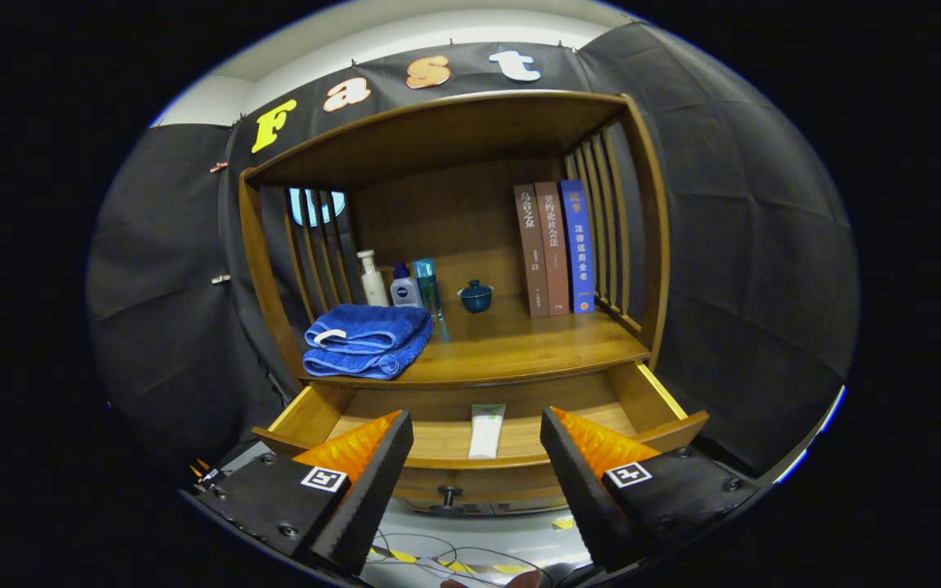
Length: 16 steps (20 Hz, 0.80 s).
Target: Pull open the drawer, take out the items inside it, and place them on the countertop above the cabinet.
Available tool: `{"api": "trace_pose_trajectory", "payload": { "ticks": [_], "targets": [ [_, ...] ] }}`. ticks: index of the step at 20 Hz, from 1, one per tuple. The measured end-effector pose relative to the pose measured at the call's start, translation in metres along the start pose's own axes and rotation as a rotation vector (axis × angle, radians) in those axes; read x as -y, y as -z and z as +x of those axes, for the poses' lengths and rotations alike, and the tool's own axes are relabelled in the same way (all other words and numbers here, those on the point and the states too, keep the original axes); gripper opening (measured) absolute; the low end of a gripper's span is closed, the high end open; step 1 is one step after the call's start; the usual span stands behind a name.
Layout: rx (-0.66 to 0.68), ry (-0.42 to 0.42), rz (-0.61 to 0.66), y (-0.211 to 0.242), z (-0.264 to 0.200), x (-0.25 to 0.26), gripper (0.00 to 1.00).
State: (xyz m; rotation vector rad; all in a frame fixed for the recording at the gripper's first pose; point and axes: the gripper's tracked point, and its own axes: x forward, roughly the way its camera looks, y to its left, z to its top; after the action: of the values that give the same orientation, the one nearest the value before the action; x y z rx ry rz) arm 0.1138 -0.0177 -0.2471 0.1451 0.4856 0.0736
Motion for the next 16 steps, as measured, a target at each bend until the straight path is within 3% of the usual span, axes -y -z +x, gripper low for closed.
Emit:
{"api": "trace_pose_trajectory", "payload": {
  "ticks": [8,16],
  "targets": [
    [-0.349,-0.039,-0.133,0.012,0.069,-0.005,0.99],
    [-0.645,0.000,-0.124,0.065,0.125,-0.001,1.00]
  ]
}}
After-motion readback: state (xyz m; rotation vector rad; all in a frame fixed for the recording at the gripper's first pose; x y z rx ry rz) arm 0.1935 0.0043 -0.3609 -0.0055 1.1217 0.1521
